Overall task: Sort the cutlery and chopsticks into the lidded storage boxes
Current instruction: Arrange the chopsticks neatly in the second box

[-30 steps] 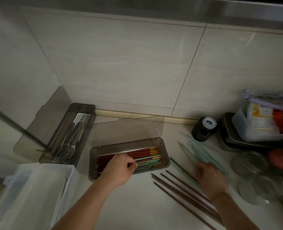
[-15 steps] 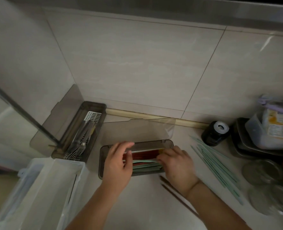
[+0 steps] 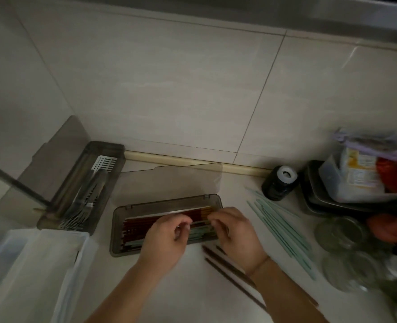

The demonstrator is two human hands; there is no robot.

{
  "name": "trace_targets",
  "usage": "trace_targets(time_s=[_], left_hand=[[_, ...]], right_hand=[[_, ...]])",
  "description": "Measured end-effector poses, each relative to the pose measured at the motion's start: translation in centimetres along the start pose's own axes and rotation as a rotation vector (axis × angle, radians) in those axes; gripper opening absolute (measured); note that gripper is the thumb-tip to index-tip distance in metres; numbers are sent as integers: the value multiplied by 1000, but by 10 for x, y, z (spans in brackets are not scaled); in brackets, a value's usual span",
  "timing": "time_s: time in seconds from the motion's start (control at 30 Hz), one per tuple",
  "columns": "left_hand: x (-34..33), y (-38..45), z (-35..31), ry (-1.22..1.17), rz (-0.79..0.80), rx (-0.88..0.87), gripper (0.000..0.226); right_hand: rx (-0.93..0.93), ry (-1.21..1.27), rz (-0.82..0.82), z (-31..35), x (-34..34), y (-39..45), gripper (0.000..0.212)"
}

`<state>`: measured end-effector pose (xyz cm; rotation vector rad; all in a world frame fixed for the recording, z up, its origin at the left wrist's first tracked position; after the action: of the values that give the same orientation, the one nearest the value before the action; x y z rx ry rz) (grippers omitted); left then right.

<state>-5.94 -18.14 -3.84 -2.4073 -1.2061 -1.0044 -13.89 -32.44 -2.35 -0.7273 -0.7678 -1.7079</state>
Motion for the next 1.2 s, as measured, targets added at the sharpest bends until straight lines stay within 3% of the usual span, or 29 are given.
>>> trace_targets(time_s=[0.07, 0.13, 0.23, 0.3, 0.43, 0.57, 0.67, 0.77, 0.87, 1.03, 1.17, 1.2], left_hand=[[-10, 2, -20, 3, 9, -87, 13], [-21, 3, -42, 0, 27, -186, 13], [-46, 0, -80, 16, 84, -354, 14], [-66, -5, -101, 39, 133, -469, 14], [-101, -13, -125, 129, 201, -613, 16], [-121, -18, -134, 217, 261, -673, 18], [-124, -20, -139, 253, 264, -715, 21], [-115, -21, -144, 331, 176, -732, 34], [-97, -17, -137, 498, 95, -674, 45], [-45, -11, -107, 448, 17, -616, 23], [-13, -5, -64, 334, 72, -480, 11], [-9, -5, -57, 338, 104, -455, 21]], right_hand=[[-177, 25, -252, -41, 35, -34, 13], [-418, -50, -374, -89, 58, -72, 12], [-664, -224, -279, -138, 66, -113, 10], [-703, -272, -177, -150, 61, -124, 10], [-595, -462, -90, -142, 59, -119, 12], [-487, -633, -35, -131, 59, -110, 30], [-442, -677, -37, -128, 61, -108, 18], [-384, -599, -175, -117, 74, -108, 30], [-222, -537, -258, -85, 76, -102, 25], [-26, -379, -241, -26, 59, -65, 17], [52, -243, -184, 1, 40, -41, 13], [76, -236, -178, 6, 34, -36, 12]])
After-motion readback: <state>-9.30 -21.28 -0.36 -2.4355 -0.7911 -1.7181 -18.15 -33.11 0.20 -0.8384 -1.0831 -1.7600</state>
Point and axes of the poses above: each hand's wrist, its own y-axis towards the middle knuckle, its own x-axis out of the back of the hand, z = x × y, the point moved 9 cm from there along y, towards the middle knuckle, and after that the axes turned 5 degrees about z, right-handed, at the moved point
